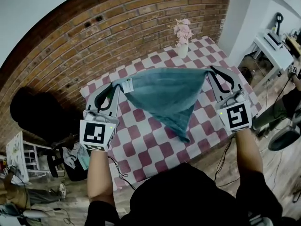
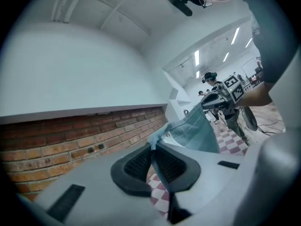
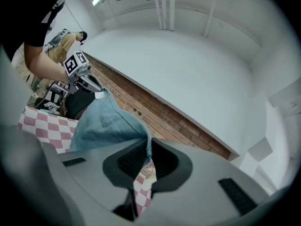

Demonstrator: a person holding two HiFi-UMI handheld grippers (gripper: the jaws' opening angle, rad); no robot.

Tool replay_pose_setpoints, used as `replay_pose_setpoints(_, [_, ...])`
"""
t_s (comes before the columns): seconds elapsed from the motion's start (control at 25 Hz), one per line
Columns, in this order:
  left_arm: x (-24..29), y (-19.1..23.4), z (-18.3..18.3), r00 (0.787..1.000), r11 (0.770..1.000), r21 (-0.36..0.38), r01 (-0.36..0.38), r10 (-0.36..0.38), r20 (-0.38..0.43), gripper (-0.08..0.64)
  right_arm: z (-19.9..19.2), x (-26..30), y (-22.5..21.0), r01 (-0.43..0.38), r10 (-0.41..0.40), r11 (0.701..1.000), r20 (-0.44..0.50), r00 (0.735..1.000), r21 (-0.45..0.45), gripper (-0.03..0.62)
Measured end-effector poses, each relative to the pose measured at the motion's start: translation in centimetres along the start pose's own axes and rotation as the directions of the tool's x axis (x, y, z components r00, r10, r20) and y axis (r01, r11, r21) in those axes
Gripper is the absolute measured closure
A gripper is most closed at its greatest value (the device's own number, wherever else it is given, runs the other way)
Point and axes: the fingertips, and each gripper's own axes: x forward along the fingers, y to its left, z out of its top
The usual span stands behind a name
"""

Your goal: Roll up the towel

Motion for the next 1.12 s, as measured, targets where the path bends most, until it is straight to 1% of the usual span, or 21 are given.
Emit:
replay_pose_setpoints(0.08, [1.8, 0.4, -2.6, 0.998, 0.999, -0.044, -0.003, 0.001, -0.061, 0.528, -2.2, 2.4, 0.6, -0.054, 0.054, 0.998, -0.014, 0.998, 0.028, 0.566])
replay_pose_setpoints(0.12, [2.7, 0.6, -4.3, 0.995, 0.998, -0.059, -0.008, 0.002, -0.099, 0.528, -3.6, 3.7, 1.1, -0.081, 0.082, 0.996, -0.039, 0.996, 0.04, 0.566])
replay_pose_setpoints(0.16, [3.7, 0.8, -6.1, 0.99, 0.998, -0.06, -0.017, 0.008, -0.143, 0.529, -5.2, 5.2, 1.6, -0.105, 0.108, 0.993, -0.066, 0.992, 0.046, 0.566])
replay_pose_setpoints(0.2, [4.8, 1.1, -7.9, 0.981, 0.999, -0.039, -0.03, 0.022, -0.195, 0.529, -6.7, 6.7, 2.1, -0.128, 0.131, 0.991, -0.085, 0.988, 0.041, 0.566])
replay_pose_setpoints(0.24, [6.0, 1.3, -9.8, 0.967, 0.999, -0.003, -0.04, 0.038, -0.25, 0.529, -8.1, 8.4, 2.6, -0.148, 0.149, 0.989, -0.097, 0.984, 0.024, 0.566])
replay_pose_setpoints(0.32, [8.3, 1.9, -12.9, 0.938, 0.997, 0.066, -0.037, 0.058, -0.341, 0.531, -10.2, 11.7, 3.1, -0.17, 0.165, 0.984, -0.113, 0.98, -0.045, 0.568])
replay_pose_setpoints(0.36, [9.4, 2.4, -13.9, 0.927, 0.996, 0.082, -0.034, 0.062, -0.371, 0.529, -11.0, 13.4, 3.1, -0.176, 0.166, 0.981, -0.123, 0.979, -0.081, 0.568])
replay_pose_setpoints(0.48, [12.6, 4.9, -16.2, 0.904, 0.995, 0.087, -0.049, 0.081, -0.421, 0.531, -12.4, 18.8, 2.3, -0.2, 0.177, 0.968, -0.151, 0.972, -0.15, 0.568])
replay_pose_setpoints(0.6, [15.0, 8.5, -16.8, 0.874, 0.985, 0.159, -0.065, 0.134, -0.467, 0.531, -12.6, 23.9, 0.6, -0.213, 0.177, 0.948, -0.165, 0.97, -0.235, 0.568])
replay_pose_setpoints(0.68, [16.4, 11.9, -16.2, 0.855, 0.976, 0.197, -0.093, 0.179, -0.487, 0.531, -11.7, 27.5, -1.3, -0.218, 0.178, 0.934, -0.161, 0.971, -0.281, 0.568])
replay_pose_setpoints(0.72, [17.0, 13.6, -15.5, 0.849, 0.971, 0.213, -0.106, 0.2, -0.488, 0.531, -10.8, 29.2, -2.3, -0.219, 0.179, 0.928, -0.154, 0.972, -0.301, 0.568])
replay_pose_setpoints(0.84, [18.8, 18.2, -12.1, 0.846, 0.953, 0.266, -0.145, 0.259, -0.467, 0.531, -7.7, 33.6, -5.7, -0.2, 0.166, 0.913, -0.125, 0.978, -0.355, 0.568])
replay_pose_setpoints(0.92, [19.9, 21.1, -9.1, 0.847, 0.939, 0.295, -0.176, 0.297, -0.441, 0.531, -5.4, 36.2, -8.2, -0.171, 0.143, 0.913, -0.102, 0.984, -0.37, 0.567])
replay_pose_setpoints(1.0, [20.7, 23.8, -5.7, 0.842, 0.917, 0.341, -0.206, 0.344, -0.416, 0.531, -2.8, 38.2, -10.8, -0.137, 0.117, 0.916, -0.074, 0.99, -0.376, 0.567])
replay_pose_setpoints(1.12, [21.4, 27.3, -0.6, 0.834, 0.873, 0.412, -0.26, 0.418, -0.359, 0.531, 1.4, 40.1, -14.5, -0.071, 0.067, 0.92, -0.023, 0.997, -0.386, 0.566])
